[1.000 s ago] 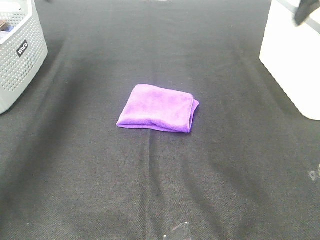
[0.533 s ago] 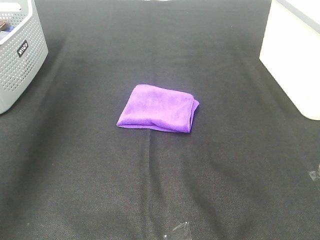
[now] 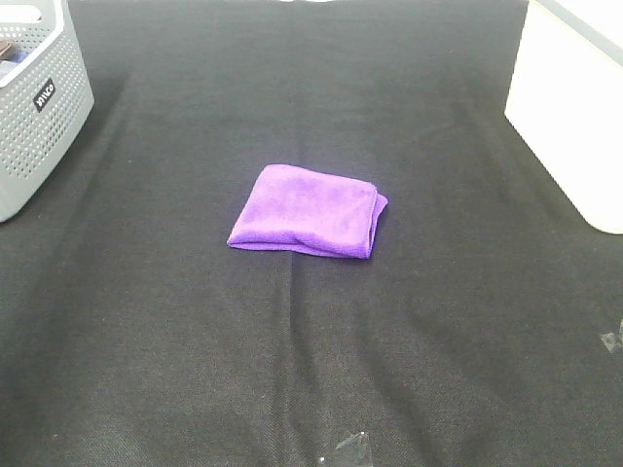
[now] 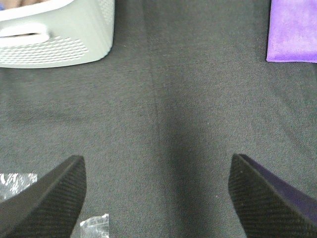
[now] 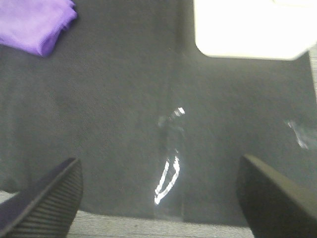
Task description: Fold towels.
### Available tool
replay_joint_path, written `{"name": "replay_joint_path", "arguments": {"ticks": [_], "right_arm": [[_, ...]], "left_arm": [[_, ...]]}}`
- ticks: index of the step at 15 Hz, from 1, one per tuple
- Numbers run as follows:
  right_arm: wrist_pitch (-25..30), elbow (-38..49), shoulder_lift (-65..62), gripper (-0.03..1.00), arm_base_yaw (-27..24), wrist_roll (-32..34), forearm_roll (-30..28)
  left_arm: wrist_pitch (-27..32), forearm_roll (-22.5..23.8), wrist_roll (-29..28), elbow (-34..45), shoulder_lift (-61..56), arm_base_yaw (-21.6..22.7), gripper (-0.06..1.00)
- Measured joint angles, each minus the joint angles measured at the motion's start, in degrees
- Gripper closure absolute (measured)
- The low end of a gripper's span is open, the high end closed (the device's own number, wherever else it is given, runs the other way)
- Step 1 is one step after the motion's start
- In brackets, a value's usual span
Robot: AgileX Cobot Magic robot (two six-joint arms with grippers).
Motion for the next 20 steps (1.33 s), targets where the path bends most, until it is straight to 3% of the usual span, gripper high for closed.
{"name": "replay_joint_path", "arguments": {"ticks": [4,7,11,13,20], "right_arm": [[-4.8,12.8,-13.3,0.16,0.0,0.0,1.8],[-5.6,18.3,-20.5,0.17,0.0,-0.4,3.9],[-6.6,22.6,-29.5,0.17,0.0,-0.9,4.0],[-5.6,22.9,-29.6,0.17,0.0,-0.9,4.5],[-5.6,23.1,-29.6,0.17,0.0,-0.9,4.8]], "left_arm": [[-4.2,0.8,0.0,15.5,-17.6,0.0,0.2],[-4.6,0.0,0.0,22.3,-29.2,0.0,0.2],[-5.0,-1.3,-0.3,22.7,-40.9,0.0,0.2],[0.1,-3.3,-0.9,23.6,-45.3,0.0,0.2],[1.5,-5.1,-1.2,24.1,-45.4,0.0,0.2]]}}
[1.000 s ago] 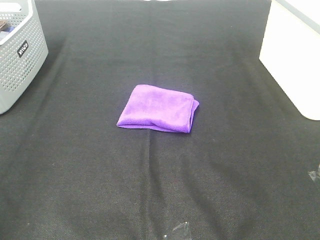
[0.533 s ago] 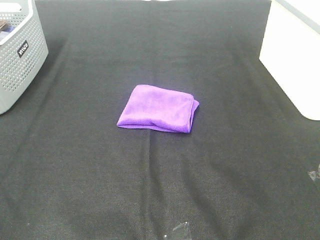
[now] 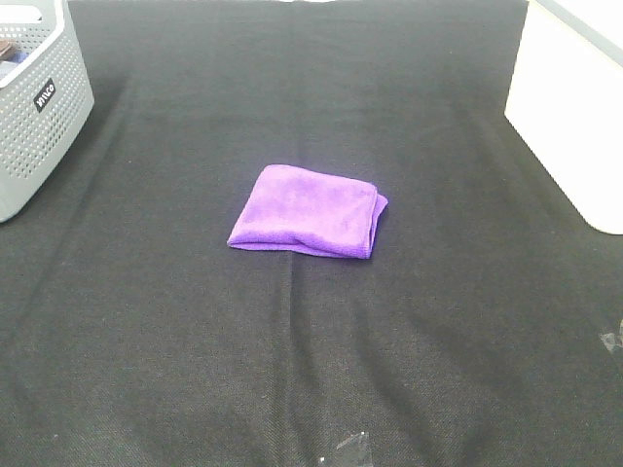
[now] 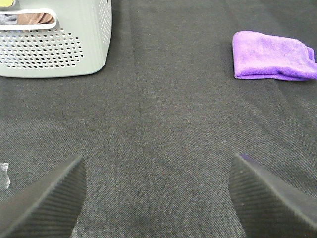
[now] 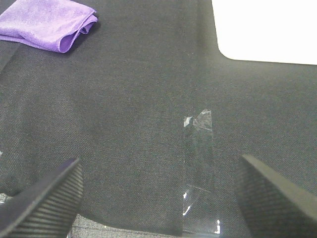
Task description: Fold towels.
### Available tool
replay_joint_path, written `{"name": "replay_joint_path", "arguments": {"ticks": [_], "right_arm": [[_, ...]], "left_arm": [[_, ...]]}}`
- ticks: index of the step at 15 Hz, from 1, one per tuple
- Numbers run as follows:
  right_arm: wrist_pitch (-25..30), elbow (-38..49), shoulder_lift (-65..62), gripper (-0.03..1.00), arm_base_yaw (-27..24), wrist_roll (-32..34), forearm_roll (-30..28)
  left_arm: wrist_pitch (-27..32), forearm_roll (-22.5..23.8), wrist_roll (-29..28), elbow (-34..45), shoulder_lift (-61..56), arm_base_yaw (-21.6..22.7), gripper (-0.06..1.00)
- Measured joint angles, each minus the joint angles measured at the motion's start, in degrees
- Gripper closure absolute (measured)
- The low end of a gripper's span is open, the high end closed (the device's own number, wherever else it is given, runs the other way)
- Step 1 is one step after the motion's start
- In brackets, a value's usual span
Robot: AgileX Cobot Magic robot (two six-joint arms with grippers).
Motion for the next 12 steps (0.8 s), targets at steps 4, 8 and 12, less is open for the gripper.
{"name": "replay_joint_path", "arguments": {"ticks": [4,8,12], "right_arm": [[0.0,0.0,0.0,0.17,0.0,0.0,0.1],[0.0,0.0,0.0,0.17,0.0,0.0,0.1],[0.0,0.0,0.0,0.17,0.0,0.0,0.2]], "left_arm": [[0.0,-0.1,0.1,0.0,0.0,2.7,0.2],[0.0,-0.1,0.1,0.0,0.0,3.4,0.2],[0.0,-0.1,0.1,0.0,0.0,3.4,0.2]]}}
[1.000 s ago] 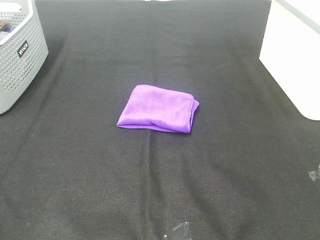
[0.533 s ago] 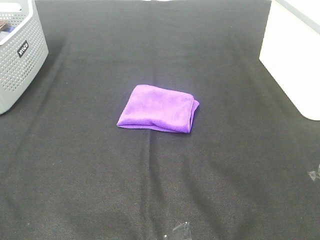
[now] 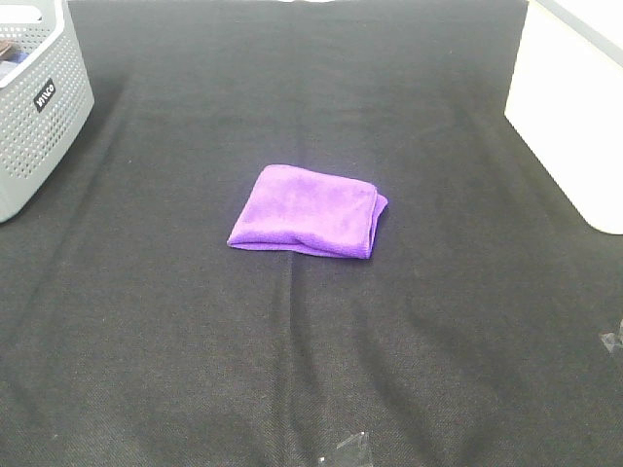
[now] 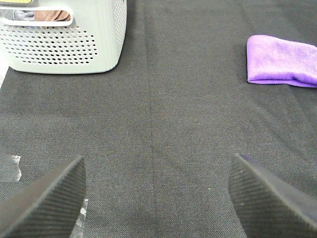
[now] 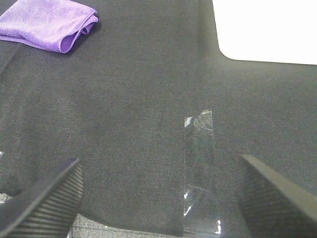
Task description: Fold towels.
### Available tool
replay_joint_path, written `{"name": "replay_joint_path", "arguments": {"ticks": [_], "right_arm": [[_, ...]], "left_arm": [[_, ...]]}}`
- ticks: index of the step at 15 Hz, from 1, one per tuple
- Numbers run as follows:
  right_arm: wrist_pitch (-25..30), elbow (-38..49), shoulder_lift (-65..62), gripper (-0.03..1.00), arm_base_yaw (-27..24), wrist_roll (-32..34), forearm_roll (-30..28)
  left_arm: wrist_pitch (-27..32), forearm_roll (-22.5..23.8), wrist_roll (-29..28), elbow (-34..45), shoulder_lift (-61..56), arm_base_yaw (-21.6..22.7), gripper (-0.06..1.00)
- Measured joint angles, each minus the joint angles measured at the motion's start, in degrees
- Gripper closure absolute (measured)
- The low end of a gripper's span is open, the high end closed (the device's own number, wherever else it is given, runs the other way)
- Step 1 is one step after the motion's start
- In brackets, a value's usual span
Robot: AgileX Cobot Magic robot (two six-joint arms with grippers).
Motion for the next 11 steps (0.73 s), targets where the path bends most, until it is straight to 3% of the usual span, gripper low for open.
{"name": "replay_joint_path", "arguments": {"ticks": [11], "right_arm": [[0.0,0.0,0.0,0.17,0.0,0.0,0.0]], "left_arm": [[0.0,0.0,0.0,0.0,0.0,0.0,0.2]]}}
